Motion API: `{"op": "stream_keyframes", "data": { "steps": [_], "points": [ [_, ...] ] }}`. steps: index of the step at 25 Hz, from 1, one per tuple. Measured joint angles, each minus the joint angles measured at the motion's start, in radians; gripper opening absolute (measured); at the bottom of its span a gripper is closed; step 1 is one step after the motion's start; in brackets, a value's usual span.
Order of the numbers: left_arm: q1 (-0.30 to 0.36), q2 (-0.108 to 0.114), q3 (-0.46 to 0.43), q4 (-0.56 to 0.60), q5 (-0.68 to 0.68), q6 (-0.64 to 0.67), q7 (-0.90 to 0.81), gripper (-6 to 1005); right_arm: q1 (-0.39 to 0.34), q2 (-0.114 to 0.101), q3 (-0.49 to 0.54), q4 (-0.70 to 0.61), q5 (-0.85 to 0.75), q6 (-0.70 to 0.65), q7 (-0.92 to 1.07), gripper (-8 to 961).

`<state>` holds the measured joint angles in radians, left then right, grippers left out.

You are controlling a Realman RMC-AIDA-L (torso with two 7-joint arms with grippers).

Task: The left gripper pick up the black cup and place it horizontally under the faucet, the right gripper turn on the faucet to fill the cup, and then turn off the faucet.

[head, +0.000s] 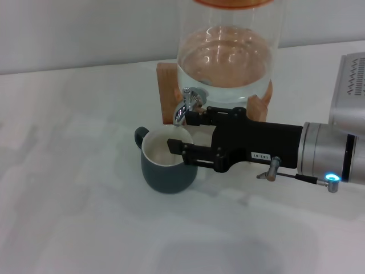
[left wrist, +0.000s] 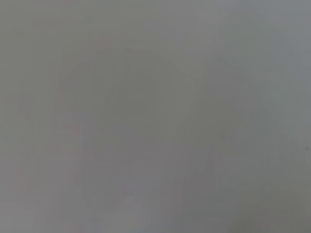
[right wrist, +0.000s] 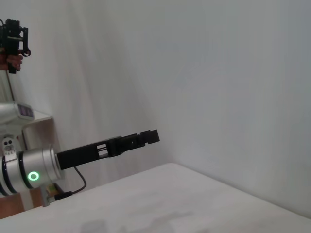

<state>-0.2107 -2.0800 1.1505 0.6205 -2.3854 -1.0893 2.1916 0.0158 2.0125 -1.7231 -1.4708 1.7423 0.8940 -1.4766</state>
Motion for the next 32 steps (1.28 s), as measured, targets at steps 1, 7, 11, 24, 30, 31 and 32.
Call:
{"op": "stream_keyframes", "data": {
  "steps": [1,7,11,24,30,31,32],
  "points": [
    [0.001,0.000,0.000,0.000,0.000,0.000,0.000,881,0.000,0.000,0.000,0.000,0.000,0.004,0.000,655],
    [0.003,0.000,0.000,-0.002,0.000,0.000,-0.003,881,-0.016,-0.003,0.041,-0.008,0.009,0.079,-0.004,655],
    [0.004,0.000,0.004,0.005,0.009,-0.009,-0.012,881,-0.034,-0.001,0.105,-0.013,0.010,0.183,-0.015,654],
    [0.023,0.002,0.001,0.006,0.023,-0.069,-0.013,881,-0.031,-0.001,0.215,0.023,0.042,0.344,-0.050,652],
    [0.018,0.002,0.001,0.007,0.020,-0.070,-0.017,881,-0.030,0.002,0.211,0.032,0.042,0.326,-0.049,652],
    [0.016,0.002,0.002,0.006,0.020,-0.070,-0.017,881,-0.030,0.002,0.210,0.035,0.042,0.322,-0.049,651],
    [0.015,0.002,0.001,0.005,0.020,-0.070,-0.017,881,-0.030,0.002,0.209,0.038,0.043,0.318,-0.049,651]
  ]
}}
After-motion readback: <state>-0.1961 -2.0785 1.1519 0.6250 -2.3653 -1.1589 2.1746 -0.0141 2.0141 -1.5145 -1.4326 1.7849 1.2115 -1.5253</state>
